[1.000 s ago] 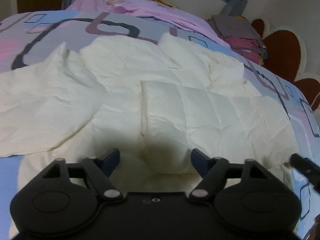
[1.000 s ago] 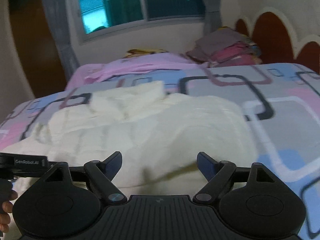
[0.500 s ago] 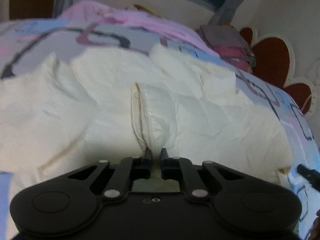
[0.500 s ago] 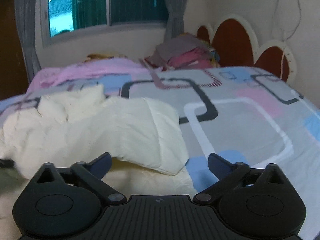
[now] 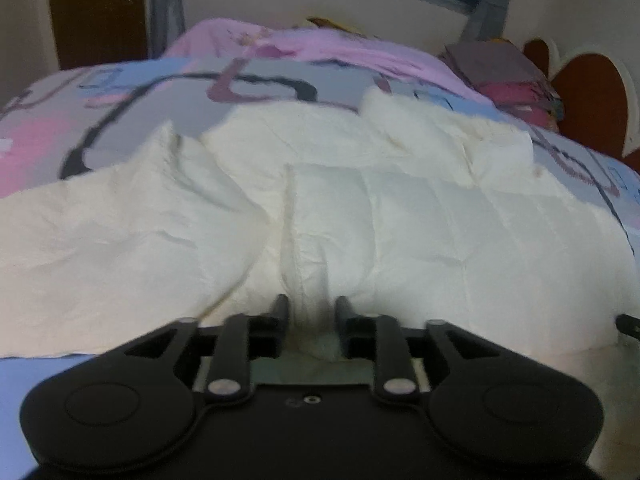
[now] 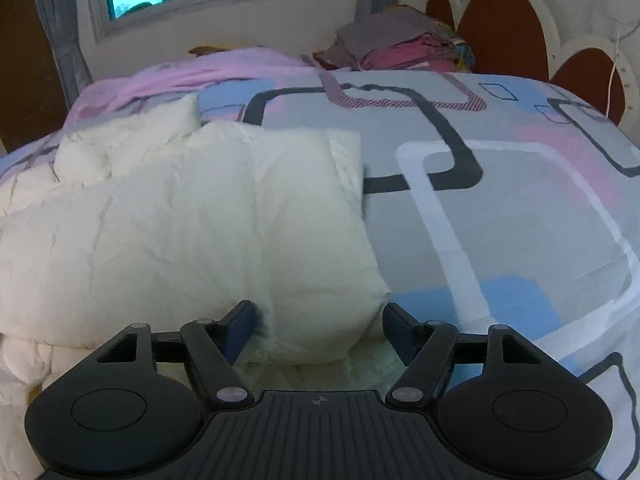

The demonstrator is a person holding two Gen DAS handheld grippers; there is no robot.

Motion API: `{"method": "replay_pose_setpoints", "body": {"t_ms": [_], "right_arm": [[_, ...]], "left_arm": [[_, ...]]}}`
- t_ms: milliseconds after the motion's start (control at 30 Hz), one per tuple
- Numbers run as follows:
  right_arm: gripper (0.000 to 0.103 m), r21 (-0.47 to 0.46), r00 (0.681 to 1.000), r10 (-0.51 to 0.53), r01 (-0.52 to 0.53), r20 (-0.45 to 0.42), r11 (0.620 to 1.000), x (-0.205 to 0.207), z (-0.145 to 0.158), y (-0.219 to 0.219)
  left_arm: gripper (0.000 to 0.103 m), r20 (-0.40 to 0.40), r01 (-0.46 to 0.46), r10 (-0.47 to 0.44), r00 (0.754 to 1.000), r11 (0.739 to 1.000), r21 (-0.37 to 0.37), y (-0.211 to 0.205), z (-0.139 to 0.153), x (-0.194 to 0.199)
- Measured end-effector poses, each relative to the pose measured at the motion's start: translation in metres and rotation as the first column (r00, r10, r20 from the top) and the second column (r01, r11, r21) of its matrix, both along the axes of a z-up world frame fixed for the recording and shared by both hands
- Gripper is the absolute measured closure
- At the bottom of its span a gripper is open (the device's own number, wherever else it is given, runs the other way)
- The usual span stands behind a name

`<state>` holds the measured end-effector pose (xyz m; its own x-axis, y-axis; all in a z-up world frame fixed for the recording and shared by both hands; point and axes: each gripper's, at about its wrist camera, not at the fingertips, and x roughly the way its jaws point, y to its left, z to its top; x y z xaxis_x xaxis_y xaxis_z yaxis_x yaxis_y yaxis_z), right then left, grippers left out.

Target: Fold large clothes

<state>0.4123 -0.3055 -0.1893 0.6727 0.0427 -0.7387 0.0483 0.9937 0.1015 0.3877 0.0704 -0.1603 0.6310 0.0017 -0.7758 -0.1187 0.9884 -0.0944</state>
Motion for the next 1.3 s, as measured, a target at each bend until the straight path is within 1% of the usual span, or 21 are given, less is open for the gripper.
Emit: {"method": "replay_pose_setpoints", "body": {"t_ms": [33, 67, 100, 133, 200, 333, 433, 467, 500, 533, 567, 633, 700, 767, 833, 900, 967, 1033, 1167, 1300], "right_arm": [[0.033, 0.001, 1.0, 0.001, -0.001, 0.029, 1.0, -0.003, 0.008, 0.0], [0.033, -0.007, 0.998, 0.011, -0.01, 0.056, 1.0, -0.003, 0.014, 0.002], [0.033, -0.015, 0.997, 0.026, -0.025, 0.079, 1.0, 0.0, 0.02, 0.005], [0.033, -0.021, 0.995, 0.042, -0.04, 0.093, 0.999, 0.003, 0.024, 0.009], [0.033, -0.029, 0.991, 0.072, -0.069, 0.109, 0.997, 0.015, 0.026, 0.02], [0.033, -0.034, 0.988, 0.104, -0.101, 0.111, 0.994, 0.039, 0.021, 0.041], [0.033, -0.021, 0.99, 0.094, -0.092, 0.103, 0.996, 0.059, 0.015, 0.046], [0.033, -0.021, 0.992, 0.08, -0.078, 0.099, 0.997, 0.065, 0.012, 0.046], [0.033, -0.029, 0.993, 0.074, -0.072, 0.097, 0.997, 0.07, 0.008, 0.046], [0.033, -0.047, 0.993, 0.071, -0.067, 0.091, 0.997, 0.075, 0.004, 0.046], [0.033, -0.07, 0.994, 0.07, -0.065, 0.08, 0.995, 0.079, -0.002, 0.044], [0.033, -0.098, 0.996, 0.072, -0.067, 0.051, 0.993, 0.086, -0.015, 0.04], [0.033, -0.082, 0.997, 0.06, -0.056, 0.039, 0.995, 0.089, -0.022, 0.031], [0.033, -0.084, 0.998, 0.059, -0.057, 0.03, 0.995, 0.09, -0.022, 0.029], [0.033, -0.091, 0.998, 0.054, -0.052, 0.016, 0.994, 0.089, -0.018, 0.03], [0.033, -0.093, 0.999, 0.048, -0.046, 0.02, 0.995, 0.085, -0.009, 0.033], [0.033, -0.069, 0.998, 0.048, -0.046, 0.031, 0.997, 0.078, 0.0, 0.036], [0.033, -0.038, 0.998, 0.054, -0.052, 0.039, 0.998, 0.072, 0.009, 0.041], [0.033, -0.019, 0.995, 0.085, -0.084, 0.049, 0.996, 0.061, 0.02, 0.059], [0.033, -0.009, 0.992, 0.116, -0.115, 0.046, 0.993, 0.053, 0.024, 0.078]], "left_arm": [[0.065, 0.022, -0.005, 0.005, 1.0, 1.0, 0.007, 0.0, 0.006, -0.004], [0.053, 0.049, -0.016, 0.015, 0.999, 1.0, 0.025, 0.001, 0.013, -0.009], [0.046, 0.08, -0.026, 0.022, 0.997, 0.999, 0.045, 0.001, 0.019, -0.014], [0.044, 0.107, -0.027, 0.021, 0.994, 0.998, 0.059, -0.001, 0.026, -0.016], [0.04, 0.126, -0.01, 0.002, 0.992, 0.998, 0.066, -0.008, 0.032, -0.015], [0.04, 0.103, 0.015, -0.022, 0.994, 0.998, 0.068, -0.021, 0.027, 0.005], [0.041, 0.067, 0.018, -0.024, 0.997, 0.996, 0.09, -0.029, 0.01, 0.025], [0.041, 0.057, 0.018, -0.024, 0.998, 0.994, 0.108, -0.032, 0.003, 0.029], [0.041, 0.038, 0.018, -0.023, 0.999, 0.992, 0.126, -0.033, -0.005, 0.034], [0.04, 0.018, 0.018, -0.021, 1.0, 0.992, 0.128, -0.032, -0.013, 0.036], [0.038, 0.002, 0.015, -0.015, 1.0, 0.993, 0.116, -0.029, -0.019, 0.038], [0.035, 0.001, 0.0, 0.0, 1.0, 0.997, 0.077, -0.023, -0.024, 0.037], [0.032, -0.005, 0.001, -0.001, 1.0, 0.998, 0.068, -0.023, -0.024, 0.038], [0.032, -0.01, 0.007, -0.006, 1.0, 0.997, 0.072, -0.024, -0.023, 0.038], [0.034, -0.012, 0.01, -0.009, 1.0, 0.997, 0.073, -0.023, -0.02, 0.038], [0.036, -0.008, 0.01, -0.01, 1.0, 0.997, 0.072, -0.022, -0.015, 0.036], [0.036, 0.005, 0.008, -0.009, 1.0, 0.998, 0.066, -0.019, -0.009, 0.031], [0.036, 0.014, 0.007, -0.008, 1.0, 0.998, 0.059, -0.017, -0.004, 0.029], [0.036, 0.029, 0.004, -0.006, 1.0, 0.999, 0.045, -0.012, 0.009, 0.021], [0.035, 0.05, 0.001, -0.003, 0.999, 0.999, 0.038, -0.004, 0.02, 0.009]]}}
